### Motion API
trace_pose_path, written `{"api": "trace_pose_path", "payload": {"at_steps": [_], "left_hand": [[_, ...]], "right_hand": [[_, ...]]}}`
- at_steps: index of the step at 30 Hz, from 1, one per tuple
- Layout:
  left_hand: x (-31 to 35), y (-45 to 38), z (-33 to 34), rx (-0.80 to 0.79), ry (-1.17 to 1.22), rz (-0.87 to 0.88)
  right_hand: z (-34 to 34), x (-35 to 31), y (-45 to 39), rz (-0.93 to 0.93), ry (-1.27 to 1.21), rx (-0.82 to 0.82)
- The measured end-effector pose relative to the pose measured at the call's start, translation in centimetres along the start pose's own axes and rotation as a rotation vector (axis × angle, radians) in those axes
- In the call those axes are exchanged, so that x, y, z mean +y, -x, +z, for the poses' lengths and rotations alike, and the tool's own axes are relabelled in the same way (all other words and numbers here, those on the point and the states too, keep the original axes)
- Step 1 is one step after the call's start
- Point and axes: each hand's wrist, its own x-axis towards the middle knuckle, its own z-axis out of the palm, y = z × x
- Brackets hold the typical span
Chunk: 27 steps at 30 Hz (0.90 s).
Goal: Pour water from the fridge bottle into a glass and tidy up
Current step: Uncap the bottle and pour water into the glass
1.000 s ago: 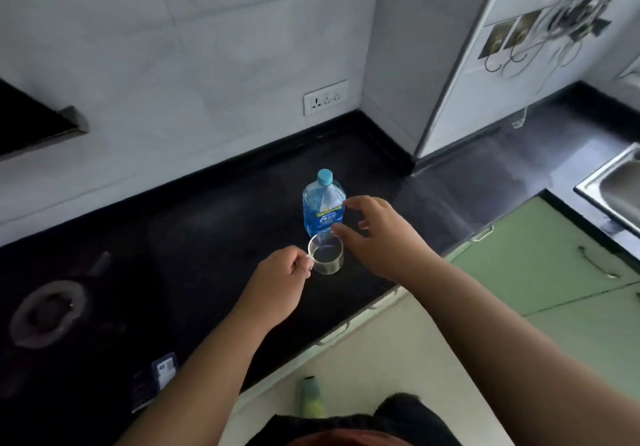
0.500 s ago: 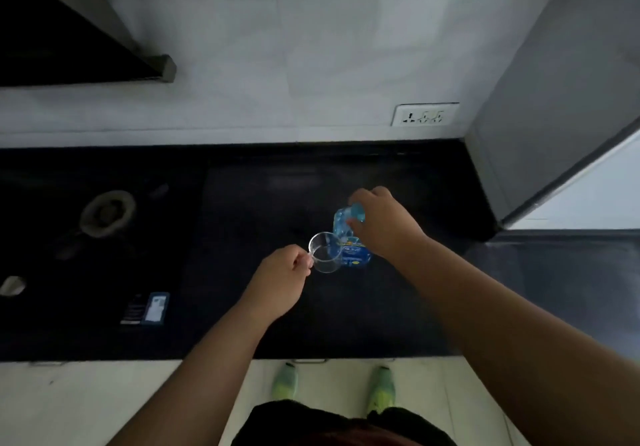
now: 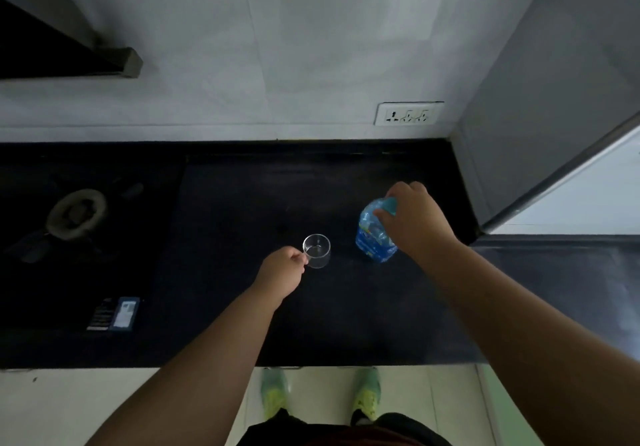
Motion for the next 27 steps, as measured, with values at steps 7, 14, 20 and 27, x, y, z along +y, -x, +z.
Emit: {"api": "trace_pose_path", "payload": {"at_steps": [7,14,20,27], "left_hand": [[1.0,-3.2,3.1,-0.035,-0.082,-0.034],[1.2,-3.1,5.0,-0.118,-0.231,-0.018],[0.4,-2.1,4.8,-0.196,-0.389,-0.031],[7.7,2.3,-0.4,-0.262,-0.392,0.290]], "right_hand": [[-0.1,2.6,0.0,0.069,0.220,0.056],[0.5,1.9,0.0,0.167,0.243,0.007],[0.1,2.0,0.6,0.115,0.113,0.006],[-4.8,-0.8,2.6,-0.105,-0.032,0.128]]}}
